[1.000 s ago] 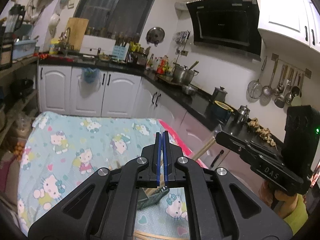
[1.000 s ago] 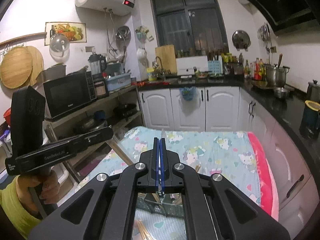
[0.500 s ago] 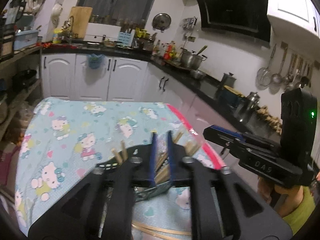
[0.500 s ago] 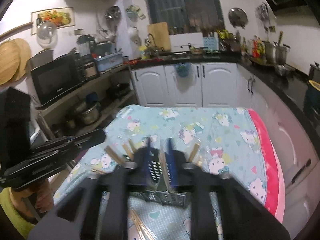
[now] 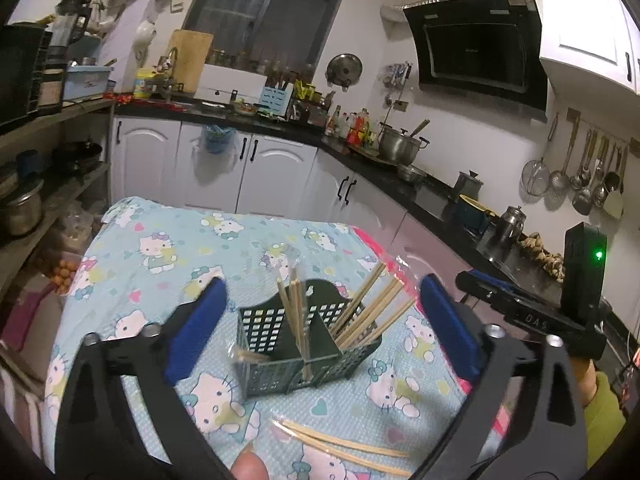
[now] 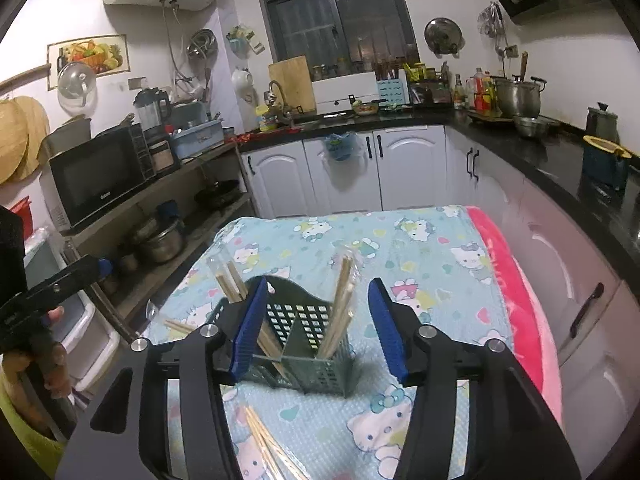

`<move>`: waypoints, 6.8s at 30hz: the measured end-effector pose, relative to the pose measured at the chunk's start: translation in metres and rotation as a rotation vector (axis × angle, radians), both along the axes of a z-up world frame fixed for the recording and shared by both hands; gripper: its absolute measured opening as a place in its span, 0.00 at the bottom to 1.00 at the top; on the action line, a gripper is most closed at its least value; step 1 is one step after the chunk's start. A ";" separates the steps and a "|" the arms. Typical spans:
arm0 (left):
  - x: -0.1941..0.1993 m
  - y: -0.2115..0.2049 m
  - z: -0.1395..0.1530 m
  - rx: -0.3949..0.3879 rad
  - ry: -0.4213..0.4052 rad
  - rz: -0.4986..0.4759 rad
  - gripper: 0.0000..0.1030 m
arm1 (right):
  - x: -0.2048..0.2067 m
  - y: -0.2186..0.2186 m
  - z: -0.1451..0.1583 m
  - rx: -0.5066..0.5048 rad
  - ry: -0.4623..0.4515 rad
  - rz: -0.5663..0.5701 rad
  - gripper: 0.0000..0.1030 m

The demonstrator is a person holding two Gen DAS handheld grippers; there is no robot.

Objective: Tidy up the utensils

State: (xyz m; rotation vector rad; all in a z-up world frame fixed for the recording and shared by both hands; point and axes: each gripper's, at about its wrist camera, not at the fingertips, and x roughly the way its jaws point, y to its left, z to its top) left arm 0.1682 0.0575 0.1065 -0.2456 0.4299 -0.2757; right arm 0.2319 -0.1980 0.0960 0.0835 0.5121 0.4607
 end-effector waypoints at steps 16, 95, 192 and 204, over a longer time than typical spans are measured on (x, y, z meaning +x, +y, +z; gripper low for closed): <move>-0.040 0.002 -0.035 -0.001 0.060 0.029 0.90 | -0.062 -0.017 -0.012 -0.014 -0.030 0.034 0.58; 0.050 0.002 -0.213 -0.239 0.644 -0.046 0.34 | 0.015 0.101 -0.201 -0.332 0.398 0.336 0.20; 0.086 0.031 0.057 -0.127 0.028 0.015 0.00 | 0.058 0.059 -0.003 0.193 -0.398 -0.047 0.06; 0.097 0.028 0.009 -0.134 0.067 -0.011 0.00 | 0.072 0.062 -0.061 0.222 -0.402 -0.146 0.10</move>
